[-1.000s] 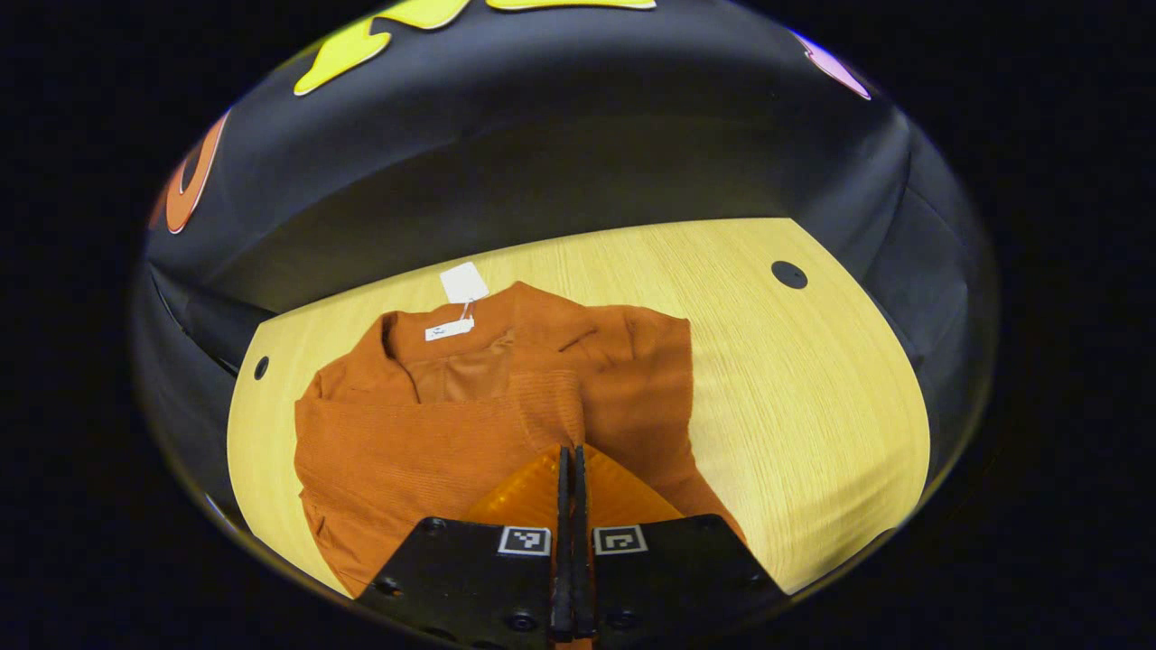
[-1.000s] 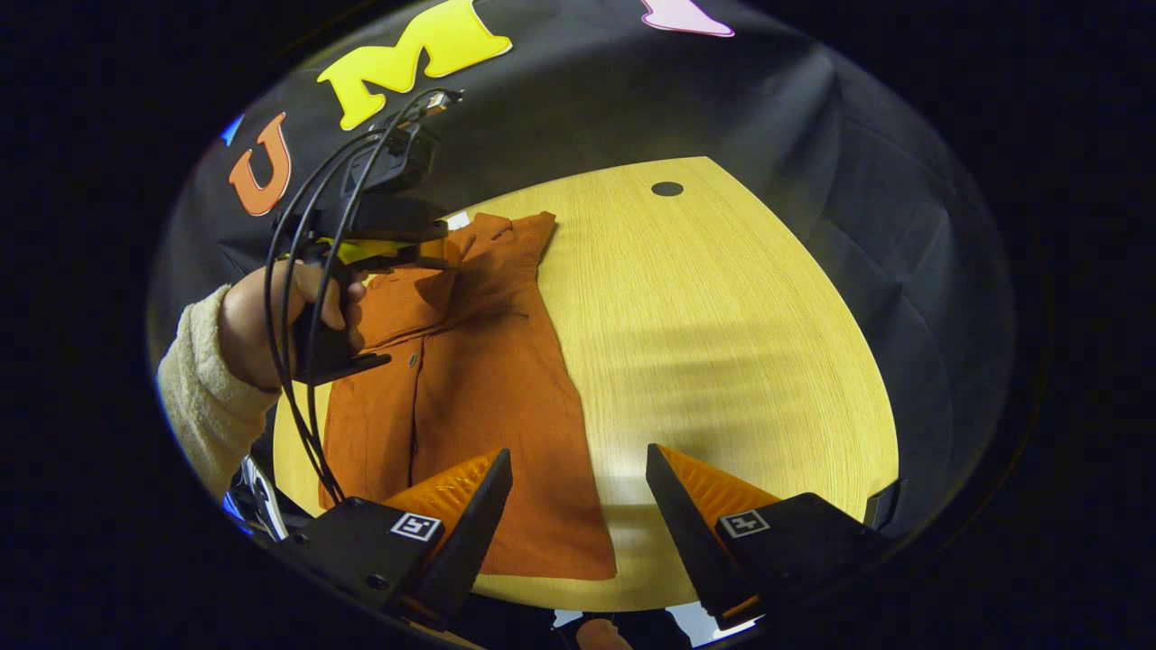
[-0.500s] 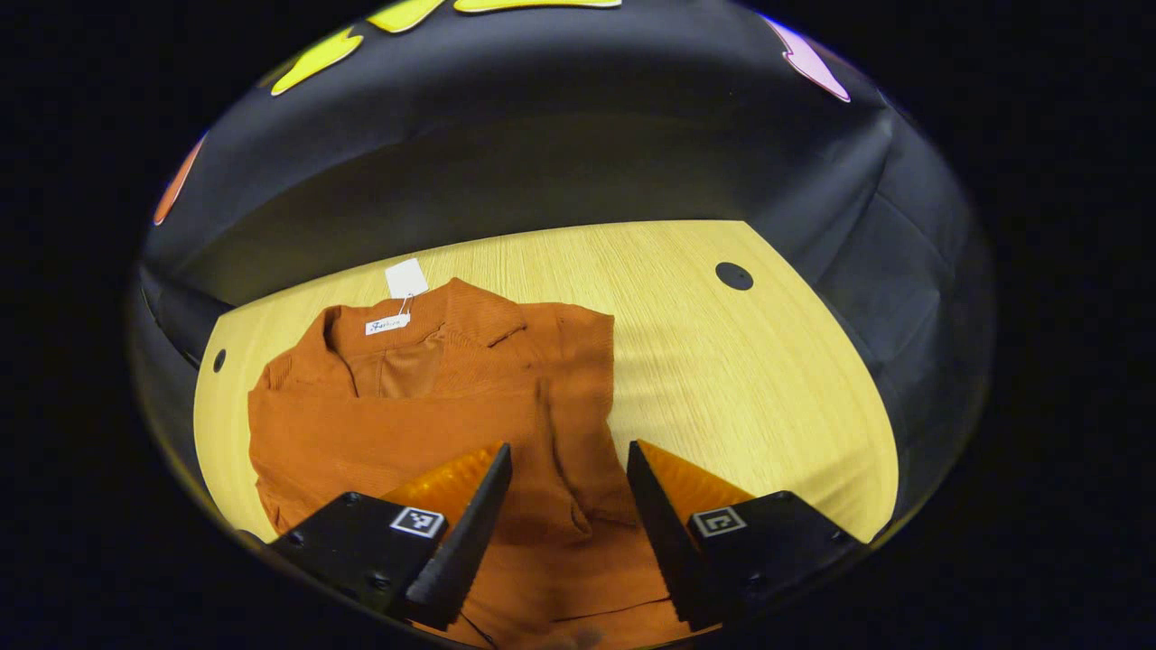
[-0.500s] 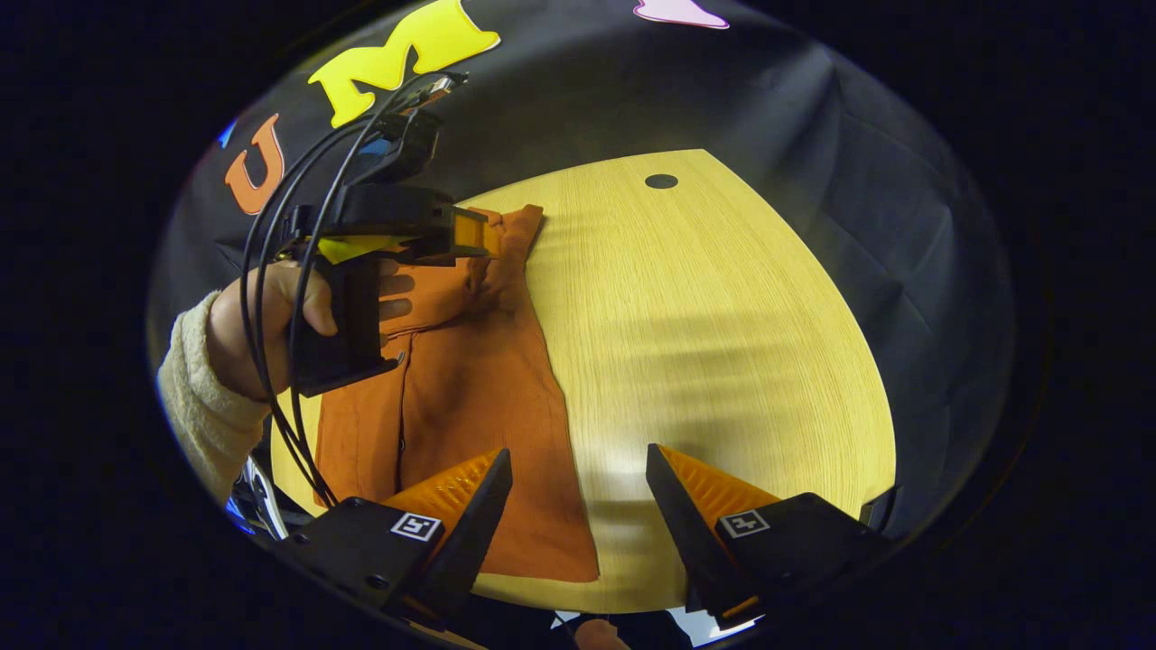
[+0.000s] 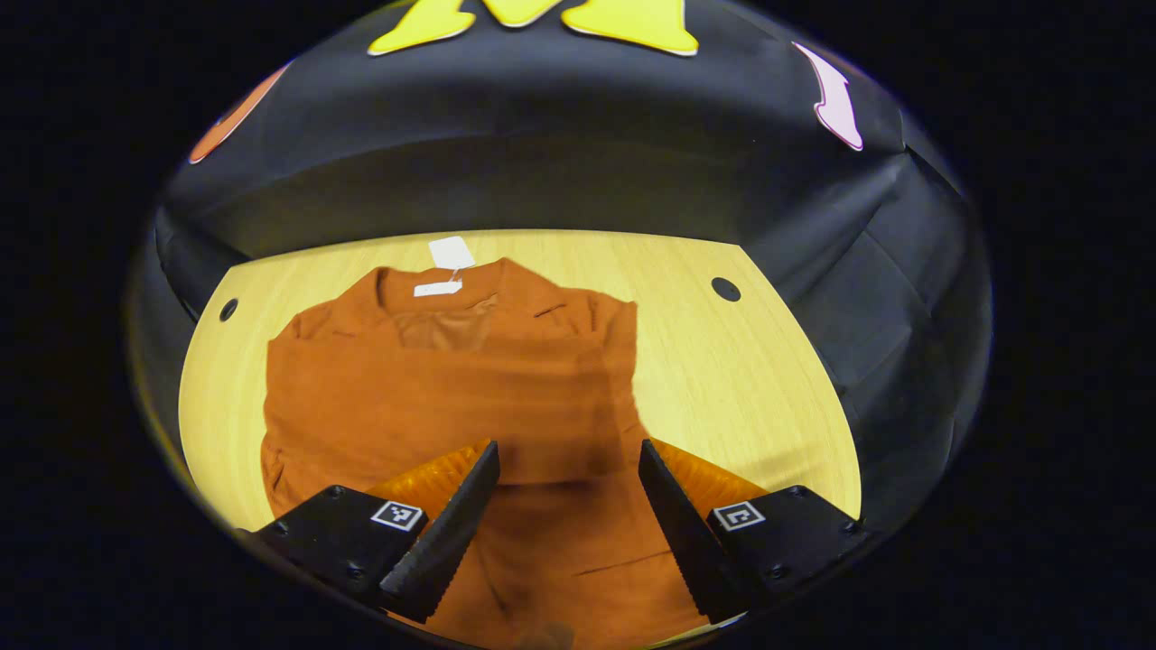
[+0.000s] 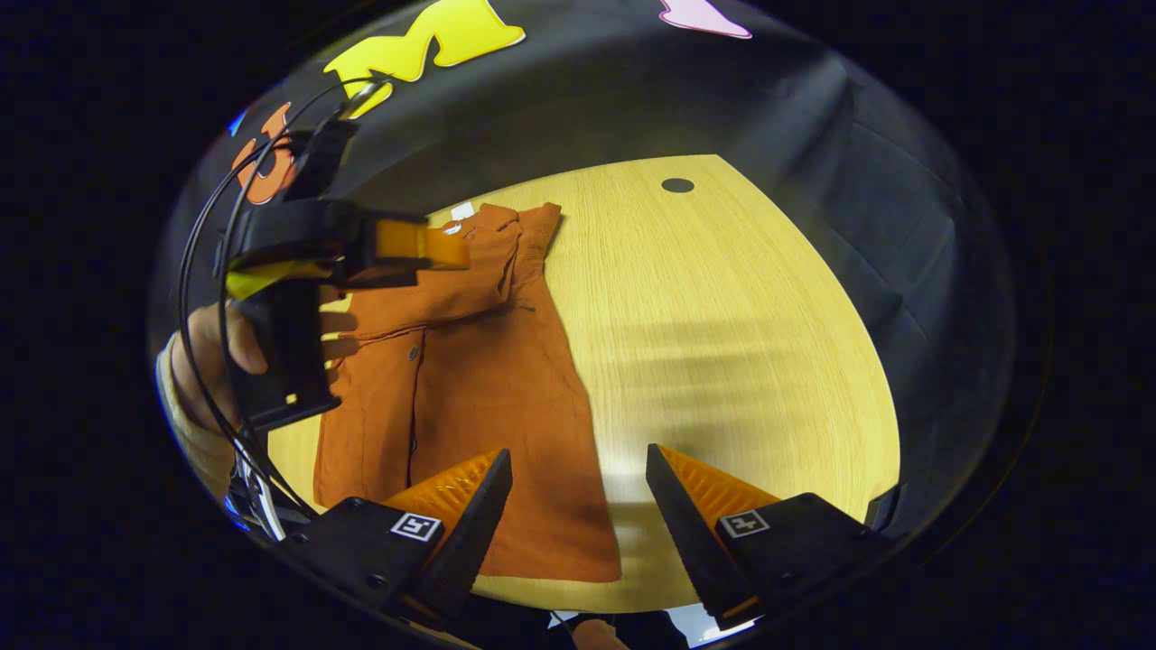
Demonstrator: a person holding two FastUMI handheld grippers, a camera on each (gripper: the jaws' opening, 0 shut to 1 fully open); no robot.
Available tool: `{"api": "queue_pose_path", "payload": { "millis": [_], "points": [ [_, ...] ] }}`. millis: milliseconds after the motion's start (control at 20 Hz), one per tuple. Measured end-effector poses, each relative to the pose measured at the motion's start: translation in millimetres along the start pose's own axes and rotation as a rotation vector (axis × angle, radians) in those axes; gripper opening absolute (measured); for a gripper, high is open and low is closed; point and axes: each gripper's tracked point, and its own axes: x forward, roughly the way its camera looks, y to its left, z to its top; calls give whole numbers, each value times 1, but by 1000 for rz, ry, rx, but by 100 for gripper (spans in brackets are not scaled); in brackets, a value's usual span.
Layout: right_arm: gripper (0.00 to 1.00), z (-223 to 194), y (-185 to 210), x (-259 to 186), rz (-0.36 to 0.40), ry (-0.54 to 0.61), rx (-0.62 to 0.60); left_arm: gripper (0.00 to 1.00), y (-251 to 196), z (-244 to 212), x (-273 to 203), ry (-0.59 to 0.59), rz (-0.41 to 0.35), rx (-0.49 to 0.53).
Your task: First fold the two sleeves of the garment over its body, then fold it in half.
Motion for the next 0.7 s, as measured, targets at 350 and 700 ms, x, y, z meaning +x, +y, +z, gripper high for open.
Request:
{"api": "queue_pose_path", "payload": {
  "millis": [350, 700],
  "points": [
    [95, -29, 38, 4, 46, 59, -60, 100, 85, -79, -66, 50, 3, 7],
    [95, -76, 67, 9, 201, 215, -83, 100, 166, -174, -125, 166, -78, -16]
  ]
}}
